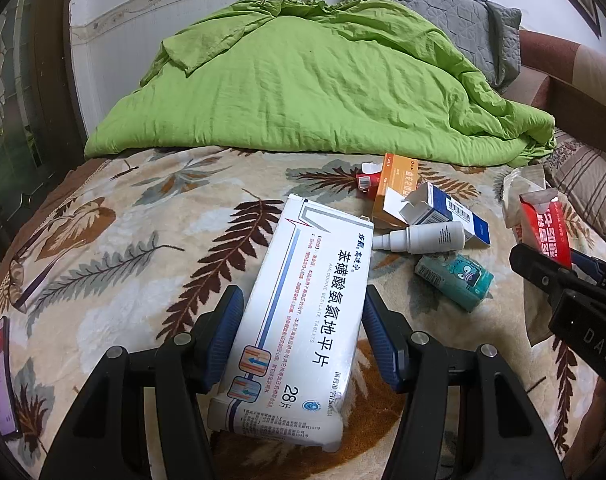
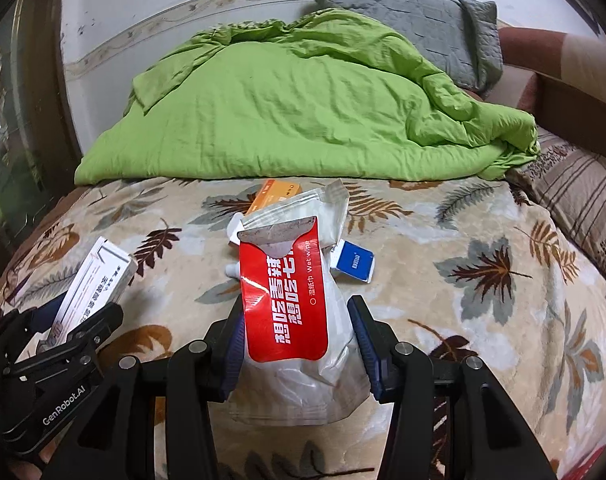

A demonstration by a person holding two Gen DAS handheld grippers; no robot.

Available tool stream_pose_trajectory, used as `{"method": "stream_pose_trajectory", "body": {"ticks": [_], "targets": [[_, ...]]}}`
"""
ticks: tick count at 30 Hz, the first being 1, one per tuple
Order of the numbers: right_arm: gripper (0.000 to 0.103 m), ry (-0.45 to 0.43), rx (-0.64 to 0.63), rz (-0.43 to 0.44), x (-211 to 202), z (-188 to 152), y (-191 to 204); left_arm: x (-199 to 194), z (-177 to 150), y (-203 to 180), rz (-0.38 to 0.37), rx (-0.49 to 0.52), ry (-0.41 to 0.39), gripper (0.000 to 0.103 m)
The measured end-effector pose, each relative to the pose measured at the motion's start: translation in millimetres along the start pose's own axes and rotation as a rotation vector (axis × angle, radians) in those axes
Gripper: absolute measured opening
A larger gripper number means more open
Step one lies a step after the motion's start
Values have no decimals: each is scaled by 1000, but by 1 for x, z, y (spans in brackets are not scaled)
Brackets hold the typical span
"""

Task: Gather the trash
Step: 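Lift the medicine box with the left tool while the right tool lifts the wipe pack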

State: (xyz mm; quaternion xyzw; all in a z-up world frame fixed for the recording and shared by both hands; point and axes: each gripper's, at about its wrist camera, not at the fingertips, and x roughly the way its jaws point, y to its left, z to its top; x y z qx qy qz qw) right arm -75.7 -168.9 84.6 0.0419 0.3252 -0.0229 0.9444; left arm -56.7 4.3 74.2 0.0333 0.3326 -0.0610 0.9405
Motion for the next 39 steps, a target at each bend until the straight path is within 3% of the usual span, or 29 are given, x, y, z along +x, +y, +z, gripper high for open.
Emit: {"method": "stream_pose_trajectory", "body": {"ticks": [31, 39], "targets": [[53, 4, -14, 5, 1, -1, 3, 2, -2, 0, -4, 0, 3, 59], [53, -33, -9, 8, -8, 0, 5, 2, -2, -1, -7, -2, 2, 59]]}}
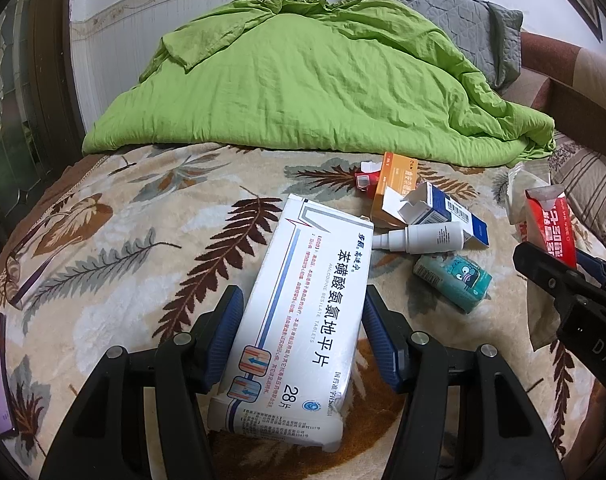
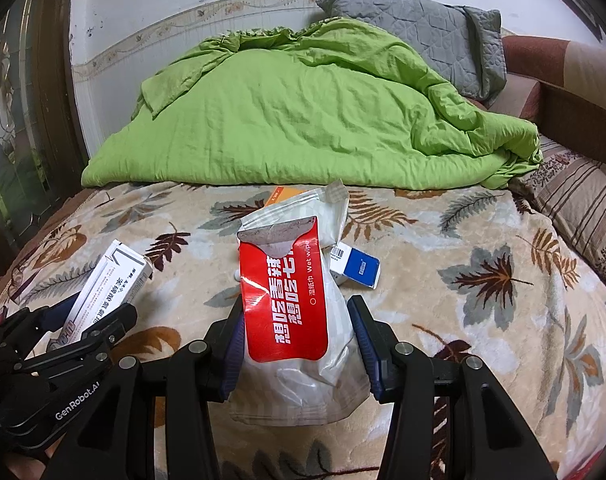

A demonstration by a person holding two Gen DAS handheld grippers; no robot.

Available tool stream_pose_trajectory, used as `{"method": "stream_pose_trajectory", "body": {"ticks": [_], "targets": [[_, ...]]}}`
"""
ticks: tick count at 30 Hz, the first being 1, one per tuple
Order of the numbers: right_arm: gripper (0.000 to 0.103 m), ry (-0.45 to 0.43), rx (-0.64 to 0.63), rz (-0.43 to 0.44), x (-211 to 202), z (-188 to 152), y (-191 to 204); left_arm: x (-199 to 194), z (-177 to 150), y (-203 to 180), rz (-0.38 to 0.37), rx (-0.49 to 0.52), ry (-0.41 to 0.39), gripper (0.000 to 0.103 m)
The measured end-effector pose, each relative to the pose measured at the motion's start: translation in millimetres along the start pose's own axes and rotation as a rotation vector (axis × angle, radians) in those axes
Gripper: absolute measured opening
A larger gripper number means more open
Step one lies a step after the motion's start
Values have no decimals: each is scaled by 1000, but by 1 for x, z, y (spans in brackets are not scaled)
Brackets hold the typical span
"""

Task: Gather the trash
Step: 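Lift the medicine box with the left tool while the right tool lifts the wipe pack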

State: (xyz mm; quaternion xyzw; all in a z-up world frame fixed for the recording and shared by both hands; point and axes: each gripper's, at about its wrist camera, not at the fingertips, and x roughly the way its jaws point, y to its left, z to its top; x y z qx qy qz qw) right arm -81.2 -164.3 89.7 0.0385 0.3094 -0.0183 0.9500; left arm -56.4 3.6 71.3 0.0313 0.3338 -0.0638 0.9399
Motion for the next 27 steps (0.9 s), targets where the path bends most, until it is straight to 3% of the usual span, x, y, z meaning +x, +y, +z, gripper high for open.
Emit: {"method": "stream_pose_trajectory", "body": {"ticks": [15, 27], "targets": [[53, -15, 89, 18, -19, -2, -13, -4, 1, -6, -30, 8, -13, 59], [53, 77, 177, 57, -20, -11, -27, -3, 0, -6, -60, 14, 2, 59]]}}
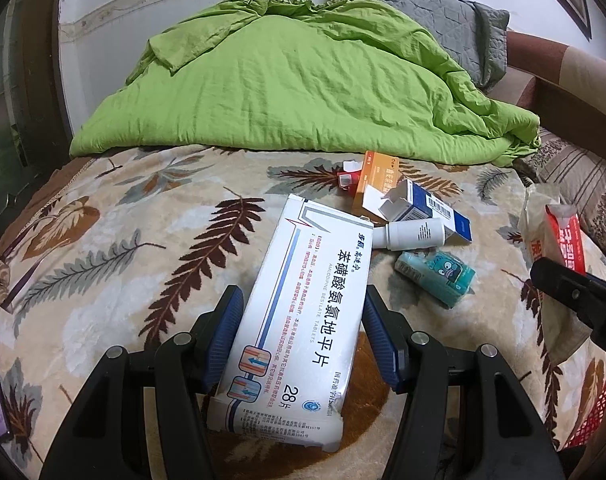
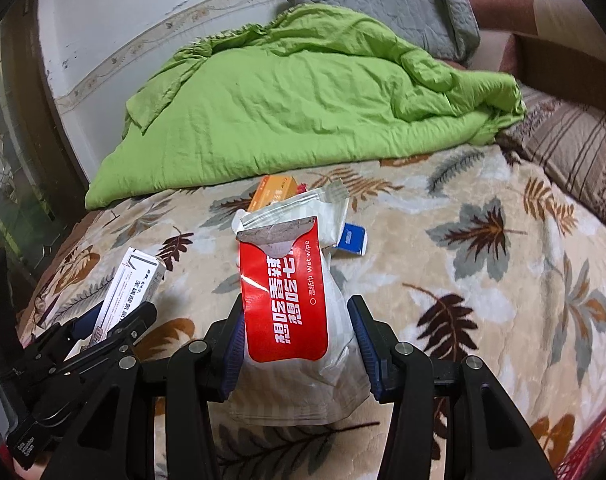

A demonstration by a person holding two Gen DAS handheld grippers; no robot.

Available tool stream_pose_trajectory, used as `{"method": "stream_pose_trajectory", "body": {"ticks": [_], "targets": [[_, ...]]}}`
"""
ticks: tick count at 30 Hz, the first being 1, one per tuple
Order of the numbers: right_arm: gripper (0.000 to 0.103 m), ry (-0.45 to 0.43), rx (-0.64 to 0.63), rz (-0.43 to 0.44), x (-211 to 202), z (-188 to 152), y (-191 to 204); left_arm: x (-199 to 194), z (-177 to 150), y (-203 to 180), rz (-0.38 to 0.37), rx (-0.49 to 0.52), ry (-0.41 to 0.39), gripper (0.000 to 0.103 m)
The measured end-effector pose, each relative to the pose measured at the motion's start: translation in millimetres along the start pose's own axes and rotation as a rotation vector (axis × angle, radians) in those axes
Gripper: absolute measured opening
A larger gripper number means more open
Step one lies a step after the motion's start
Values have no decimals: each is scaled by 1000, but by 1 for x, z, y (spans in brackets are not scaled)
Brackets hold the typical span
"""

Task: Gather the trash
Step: 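Lift the medicine box with the left tool while the right tool lifts the wipe pack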

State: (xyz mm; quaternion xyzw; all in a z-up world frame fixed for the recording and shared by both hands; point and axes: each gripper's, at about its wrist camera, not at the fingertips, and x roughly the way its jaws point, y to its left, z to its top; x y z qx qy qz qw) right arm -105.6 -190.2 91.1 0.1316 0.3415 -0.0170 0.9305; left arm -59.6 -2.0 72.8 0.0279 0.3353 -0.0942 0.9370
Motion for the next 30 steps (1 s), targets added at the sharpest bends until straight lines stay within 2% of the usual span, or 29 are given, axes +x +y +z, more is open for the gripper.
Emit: {"method": "stream_pose_trajectory", "body": {"ticks": [17, 30], "targets": [[53, 113, 43, 41, 10, -2, -12, 10, -1, -8, -47, 29, 31, 59], [53, 105, 41, 50, -9, -1, -20, -5, -3, -21, -93, 57, 27, 59]]}}
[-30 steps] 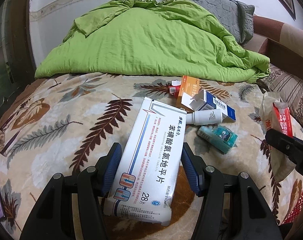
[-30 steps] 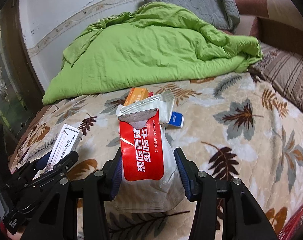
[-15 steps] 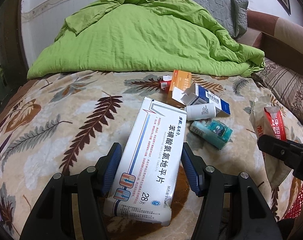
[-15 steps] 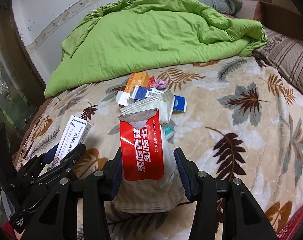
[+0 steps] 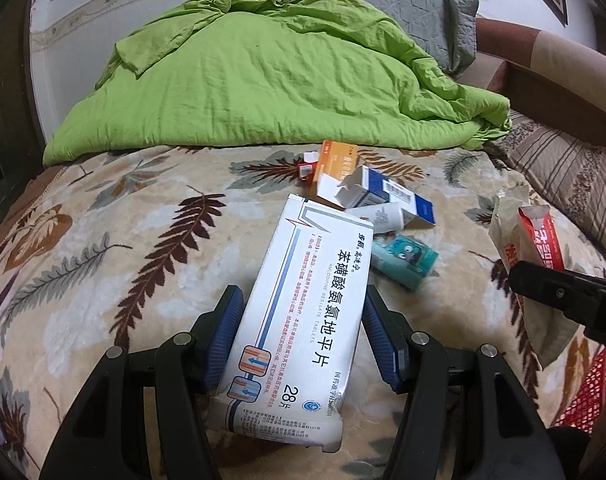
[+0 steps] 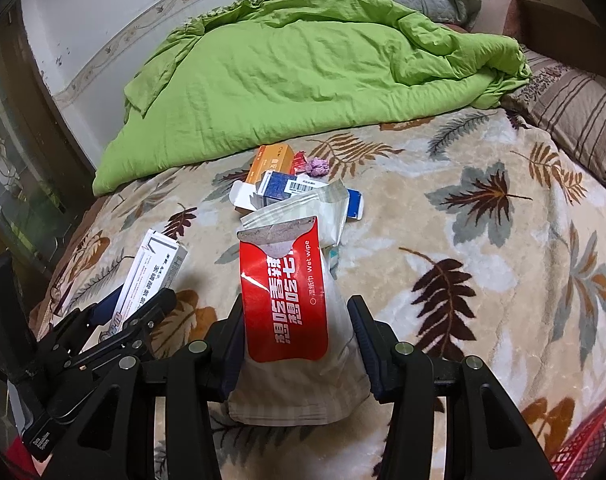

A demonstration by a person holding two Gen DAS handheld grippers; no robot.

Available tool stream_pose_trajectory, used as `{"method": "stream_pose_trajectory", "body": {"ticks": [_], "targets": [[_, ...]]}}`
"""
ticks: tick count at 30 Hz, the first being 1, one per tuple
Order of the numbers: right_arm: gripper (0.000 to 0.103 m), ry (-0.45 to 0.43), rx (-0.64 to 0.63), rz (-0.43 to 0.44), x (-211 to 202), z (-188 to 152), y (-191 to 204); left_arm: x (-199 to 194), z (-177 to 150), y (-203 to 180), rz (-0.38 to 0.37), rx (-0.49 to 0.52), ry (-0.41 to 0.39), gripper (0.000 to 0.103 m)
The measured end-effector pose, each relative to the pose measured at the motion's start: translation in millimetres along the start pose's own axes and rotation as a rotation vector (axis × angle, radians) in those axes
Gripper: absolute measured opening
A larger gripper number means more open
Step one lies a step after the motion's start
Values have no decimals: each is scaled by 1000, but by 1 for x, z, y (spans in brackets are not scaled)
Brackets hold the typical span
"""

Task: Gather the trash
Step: 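Lift the medicine box with the left tool while the right tool lifts the wipe pack, then carry the box and wipe pack to the red wastebasket and open both tools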

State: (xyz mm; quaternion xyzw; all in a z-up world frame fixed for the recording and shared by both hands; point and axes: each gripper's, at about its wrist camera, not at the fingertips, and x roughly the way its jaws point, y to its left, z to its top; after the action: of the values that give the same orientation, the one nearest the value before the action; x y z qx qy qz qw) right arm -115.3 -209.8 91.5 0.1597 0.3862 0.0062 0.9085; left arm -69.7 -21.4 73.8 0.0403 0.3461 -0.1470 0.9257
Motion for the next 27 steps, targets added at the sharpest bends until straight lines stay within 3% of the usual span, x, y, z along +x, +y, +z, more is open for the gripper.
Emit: {"method": "stream_pose_trajectory", "body": {"ticks": [9, 17, 27], "targets": [[53, -29, 38, 19, -30, 1, -15, -19, -5, -20, -67, 17, 21, 59], [53, -57, 102, 21, -74, -11, -49, -42, -3, -58, -185, 65, 36, 59], [53, -116, 260, -113, -171, -55, -141, -79, -1, -154, -384, 250, 52, 59]]}}
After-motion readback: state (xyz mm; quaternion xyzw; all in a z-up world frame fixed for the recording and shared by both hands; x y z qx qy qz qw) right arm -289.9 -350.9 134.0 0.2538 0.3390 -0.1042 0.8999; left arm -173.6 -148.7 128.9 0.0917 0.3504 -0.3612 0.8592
